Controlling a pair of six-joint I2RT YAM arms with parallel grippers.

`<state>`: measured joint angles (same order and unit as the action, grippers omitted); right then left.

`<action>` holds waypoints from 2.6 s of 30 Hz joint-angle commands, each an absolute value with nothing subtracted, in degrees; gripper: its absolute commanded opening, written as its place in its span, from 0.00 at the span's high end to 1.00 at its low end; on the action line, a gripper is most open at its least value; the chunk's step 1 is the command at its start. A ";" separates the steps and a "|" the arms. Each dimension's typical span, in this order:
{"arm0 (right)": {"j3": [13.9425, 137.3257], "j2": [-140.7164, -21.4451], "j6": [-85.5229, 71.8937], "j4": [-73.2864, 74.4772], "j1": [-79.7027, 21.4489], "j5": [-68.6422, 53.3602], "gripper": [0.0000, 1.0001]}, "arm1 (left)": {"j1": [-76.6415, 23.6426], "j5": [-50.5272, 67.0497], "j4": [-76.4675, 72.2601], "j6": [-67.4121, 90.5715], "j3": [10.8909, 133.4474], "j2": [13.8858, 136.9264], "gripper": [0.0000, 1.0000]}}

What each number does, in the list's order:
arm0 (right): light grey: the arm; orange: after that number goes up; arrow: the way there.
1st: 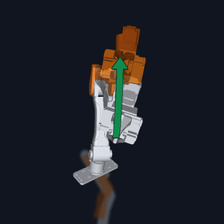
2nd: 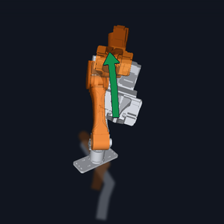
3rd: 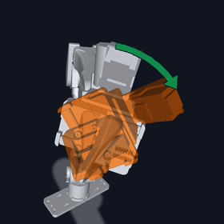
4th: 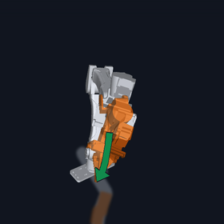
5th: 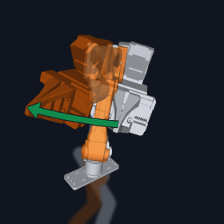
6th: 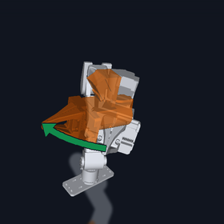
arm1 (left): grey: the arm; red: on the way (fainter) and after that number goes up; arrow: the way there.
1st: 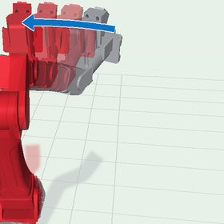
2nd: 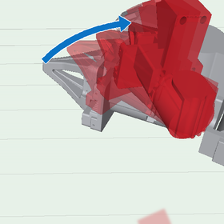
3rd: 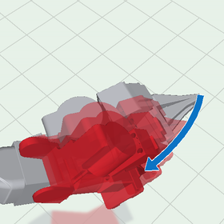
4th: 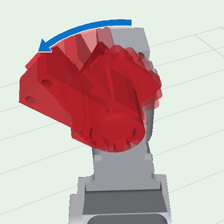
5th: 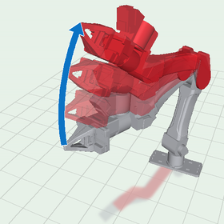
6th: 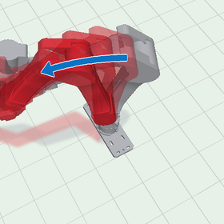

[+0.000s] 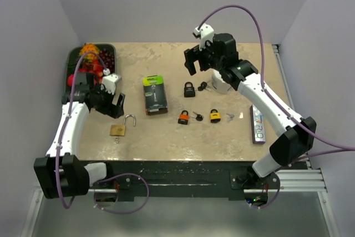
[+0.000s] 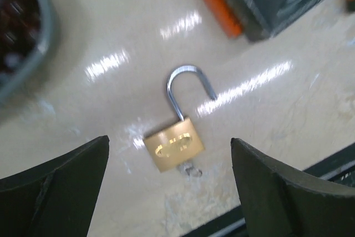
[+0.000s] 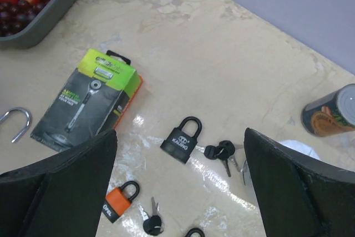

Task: Lock with the key
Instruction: Move the lock to the center of the board, then adjust the lock at the center of the board, then pick up the lock from the center of the board.

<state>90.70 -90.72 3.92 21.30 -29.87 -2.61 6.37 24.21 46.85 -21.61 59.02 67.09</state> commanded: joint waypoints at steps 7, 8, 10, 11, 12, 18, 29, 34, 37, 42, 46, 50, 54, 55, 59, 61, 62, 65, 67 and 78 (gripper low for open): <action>83.85 -89.03 2.29 22.15 -29.97 -7.56 0.01 | 3.96 10.11 49.49 -24.26 48.96 74.79 0.03; 83.50 -89.21 2.02 22.06 -30.06 -7.56 0.01 | 3.69 10.28 49.31 -24.43 48.35 76.36 0.03; 83.41 -89.64 1.93 22.06 -29.97 -7.65 0.01 | 2.21 9.85 49.04 -24.52 47.99 77.95 0.03; 83.41 -89.74 1.85 21.97 -29.97 -7.99 0.01 | 1.85 9.67 48.69 -24.43 47.64 79.26 0.02; 83.32 -89.74 1.76 21.89 -29.97 -8.26 0.01 | 1.58 9.58 48.34 -24.43 47.55 79.80 0.02; 82.71 -89.82 1.67 20.74 -29.97 -8.70 0.01 | -1.93 7.30 44.56 -24.26 46.58 84.19 0.02; 83.15 -90.61 2.37 20.57 -29.97 -7.47 0.01 | -4.75 2.38 38.77 -22.50 44.65 88.42 0.06; 83.41 -91.14 2.64 20.92 -29.88 -7.47 0.01 | -4.83 7.46 39.98 -27.84 46.57 86.84 0.01; 83.50 -91.23 3.08 21.36 -29.88 -7.73 0.01 | -4.66 11.77 45.95 -39.26 50.08 85.18 0.01; 83.32 -91.23 3.69 21.71 -29.88 -8.52 0.01 | -4.66 15.03 50.98 -52.28 52.21 81.83 0.01; 83.50 -91.32 3.69 21.97 -29.88 -9.05 0.01 | -4.57 12.22 48.79 -59.31 49.49 80.69 0.01; 83.23 -91.32 4.04 22.67 -29.88 -9.14 0.01 | -4.57 12.12 45.54 -69.49 45.71 77.97 0.01; 82.97 -91.58 4.04 22.85 -29.97 -9.40 0.01 | -4.57 14.23 44.38 -76.81 42.81 75.68 0.01; 82.97 -91.67 4.04 22.85 -29.97 -9.49 0.01 | -4.57 14.50 43.69 -77.60 42.02 75.67 0.01; 83.06 -91.76 3.96 22.85 -29.88 -9.58 0.01 | -4.48 15.64 41.31 -79.36 40.69 77.43 0.03; 82.88 -91.67 4.13 22.94 -29.97 -9.67 0.01 | -3.78 16.26 40.87 -80.15 40.61 79.09 0.05; 82.88 -91.67 4.30 23.03 -29.97 -9.67 0.01 | -3.43 16.52 40.61 -80.77 40.52 79.54 0.05; 82.53 -91.14 5.09 22.77 -29.97 -10.46 0.01 | -2.03 16.79 39.12 -82.52 40.34 81.03 0.10; 82.53 -90.97 5.45 22.76 -29.88 -11.68 0.01 | -1.32 17.05 39.81 -83.49 40.95 82.52 0.20; 85.34 -92.29 4.92 25.66 -29.88 -15.38 0.02 | -0.26 23.03 40.87 -76.83 43.24 80.16 0.81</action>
